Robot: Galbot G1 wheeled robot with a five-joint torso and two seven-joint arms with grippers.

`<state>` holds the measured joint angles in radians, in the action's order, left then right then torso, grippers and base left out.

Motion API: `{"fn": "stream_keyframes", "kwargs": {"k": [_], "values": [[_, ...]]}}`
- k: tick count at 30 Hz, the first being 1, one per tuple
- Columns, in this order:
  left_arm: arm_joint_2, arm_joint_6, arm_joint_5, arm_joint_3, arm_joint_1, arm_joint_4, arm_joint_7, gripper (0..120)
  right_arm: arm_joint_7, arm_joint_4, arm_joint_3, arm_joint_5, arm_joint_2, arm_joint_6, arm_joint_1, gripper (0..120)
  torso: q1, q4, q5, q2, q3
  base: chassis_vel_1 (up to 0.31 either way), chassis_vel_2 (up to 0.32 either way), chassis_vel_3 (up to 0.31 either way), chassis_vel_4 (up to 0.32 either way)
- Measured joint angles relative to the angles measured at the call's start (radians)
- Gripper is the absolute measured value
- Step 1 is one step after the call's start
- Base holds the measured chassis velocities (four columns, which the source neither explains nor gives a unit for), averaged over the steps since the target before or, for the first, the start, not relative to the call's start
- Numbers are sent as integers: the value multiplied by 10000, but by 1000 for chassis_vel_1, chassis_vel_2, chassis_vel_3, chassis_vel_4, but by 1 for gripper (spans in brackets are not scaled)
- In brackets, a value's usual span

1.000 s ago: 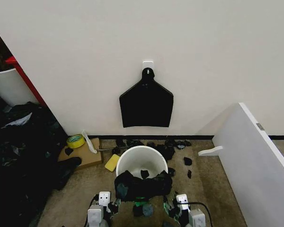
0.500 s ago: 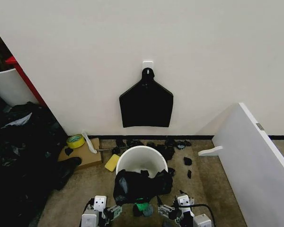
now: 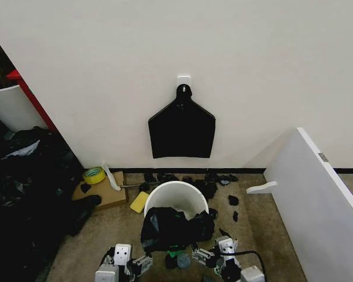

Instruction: Place the garbage bag over the trash bin.

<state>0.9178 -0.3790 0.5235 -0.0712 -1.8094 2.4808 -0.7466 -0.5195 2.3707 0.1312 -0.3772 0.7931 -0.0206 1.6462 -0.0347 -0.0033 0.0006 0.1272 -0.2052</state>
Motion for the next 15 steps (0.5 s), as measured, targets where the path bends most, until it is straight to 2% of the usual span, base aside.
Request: {"fn": "stream_keyframes", "kwargs": {"k": [3,8,11,13,15], "values": [[20,344,-456,-111,53,105,202,100,848,37,-262,477,-146,1030,-227,100,0,0,2,0,0,0,0,0,0],[168,726,-684,-303,229,157,449,100,1180,20,-599,-165,-81,1057,-1031,100,0,0,1,0,-1,0,0,0,0],[451,1232,-989,-402,528,224,909,100,1547,-437,-1025,-1574,110,323,-2333,100,-1,1,0,0,-1,0,0,0,0],[541,1390,-1109,-440,633,224,1066,100,1743,-650,-1112,-1916,137,58,-2680,100,0,0,2,-1,-1,0,0,0,0],[801,1658,-1275,-586,930,151,1330,100,2481,-1405,-1214,-2580,198,-623,-3616,100,0,0,3,0,-1,0,0,0,0]]}}
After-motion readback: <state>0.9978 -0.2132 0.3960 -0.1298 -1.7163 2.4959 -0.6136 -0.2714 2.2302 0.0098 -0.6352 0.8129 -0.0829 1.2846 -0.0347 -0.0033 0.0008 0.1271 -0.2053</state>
